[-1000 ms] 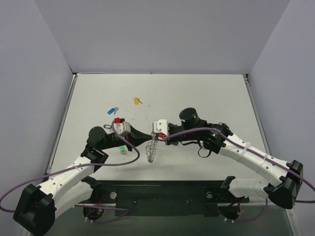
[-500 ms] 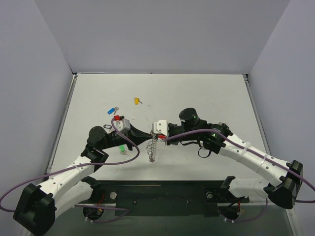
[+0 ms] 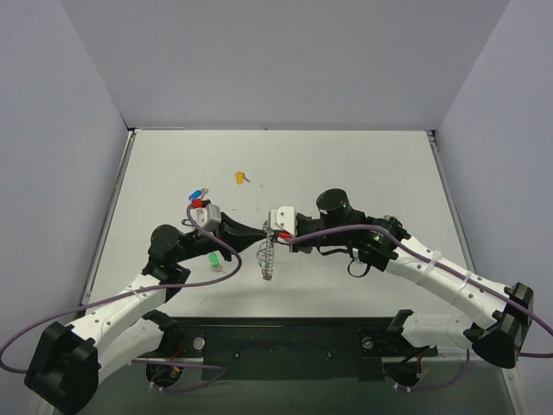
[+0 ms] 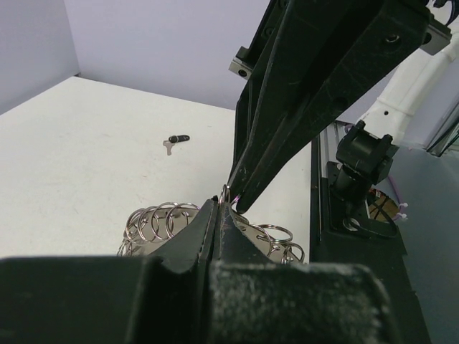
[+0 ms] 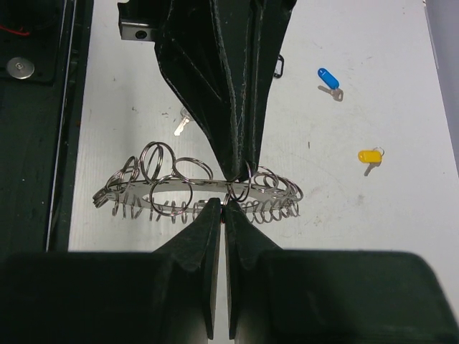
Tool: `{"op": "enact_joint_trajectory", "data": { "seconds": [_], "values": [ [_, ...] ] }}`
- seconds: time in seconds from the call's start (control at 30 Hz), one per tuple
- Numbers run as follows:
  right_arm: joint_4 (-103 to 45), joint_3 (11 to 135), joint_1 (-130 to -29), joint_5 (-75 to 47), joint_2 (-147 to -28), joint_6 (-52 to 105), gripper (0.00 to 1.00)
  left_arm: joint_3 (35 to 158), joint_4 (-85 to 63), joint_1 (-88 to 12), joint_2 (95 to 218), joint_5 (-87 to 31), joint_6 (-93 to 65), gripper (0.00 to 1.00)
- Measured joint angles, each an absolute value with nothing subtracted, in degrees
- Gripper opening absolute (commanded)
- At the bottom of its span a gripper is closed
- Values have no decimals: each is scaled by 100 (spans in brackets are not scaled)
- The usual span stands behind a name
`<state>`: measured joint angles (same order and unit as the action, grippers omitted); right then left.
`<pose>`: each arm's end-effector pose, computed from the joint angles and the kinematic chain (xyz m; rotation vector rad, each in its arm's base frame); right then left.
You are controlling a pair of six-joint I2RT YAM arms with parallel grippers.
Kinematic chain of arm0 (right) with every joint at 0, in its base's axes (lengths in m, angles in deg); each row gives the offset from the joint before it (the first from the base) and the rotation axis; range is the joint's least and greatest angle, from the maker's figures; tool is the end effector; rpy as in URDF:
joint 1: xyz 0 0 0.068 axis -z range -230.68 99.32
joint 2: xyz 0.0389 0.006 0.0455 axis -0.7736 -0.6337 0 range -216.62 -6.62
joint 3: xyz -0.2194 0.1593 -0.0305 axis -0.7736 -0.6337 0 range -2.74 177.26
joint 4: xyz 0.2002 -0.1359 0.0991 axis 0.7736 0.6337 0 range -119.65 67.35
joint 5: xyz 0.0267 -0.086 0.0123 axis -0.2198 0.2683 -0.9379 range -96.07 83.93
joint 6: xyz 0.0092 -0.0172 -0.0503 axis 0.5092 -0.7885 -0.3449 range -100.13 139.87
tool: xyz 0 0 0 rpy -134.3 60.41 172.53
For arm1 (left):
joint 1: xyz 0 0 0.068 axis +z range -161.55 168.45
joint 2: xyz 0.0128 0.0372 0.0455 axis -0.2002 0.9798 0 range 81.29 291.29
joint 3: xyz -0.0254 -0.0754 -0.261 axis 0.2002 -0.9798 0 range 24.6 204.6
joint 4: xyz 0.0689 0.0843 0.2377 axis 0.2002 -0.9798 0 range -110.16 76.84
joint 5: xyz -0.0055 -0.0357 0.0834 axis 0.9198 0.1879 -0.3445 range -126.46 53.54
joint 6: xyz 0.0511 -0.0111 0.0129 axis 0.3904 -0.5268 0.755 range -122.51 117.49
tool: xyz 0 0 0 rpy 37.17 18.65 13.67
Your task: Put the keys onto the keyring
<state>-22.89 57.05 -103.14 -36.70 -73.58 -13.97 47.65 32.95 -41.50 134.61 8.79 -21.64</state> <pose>0.1494 0.2242 0.3602 -1.5091 1.0472 0.7126 0.1601 -0.1214 0.2806 0.8391 1.2308 -1.2116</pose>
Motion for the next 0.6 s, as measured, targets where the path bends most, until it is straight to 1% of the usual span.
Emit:
{"op": "enact_joint_trajectory", "data": {
  "seconds": [0.4,0.47,0.5,0.53,0.57,0.6],
  "values": [
    [-2905,5484,-10227,-3679,-7306,-700,0,4284,4965,-4074,13842,517,-3347,0],
    [-2999,5467,-10186,-3731,-7277,-597,7,4243,5155,-4074,13859,431,-3480,0],
    [-3045,5456,-10164,-3766,-7253,-543,13,4227,5240,-4074,13859,410,-3528,0],
    [-3074,5452,-10151,-3806,-7229,-499,15,4219,5330,-4074,13859,379,-3559,0],
    [-3085,5447,-10120,-3843,-7196,-451,21,4214,5400,-4074,13857,337,-3587,0],
    [-3087,5436,-10087,-3884,-7162,-411,23,4210,5450,-4074,13857,294,-3598,0]
  ]
}}
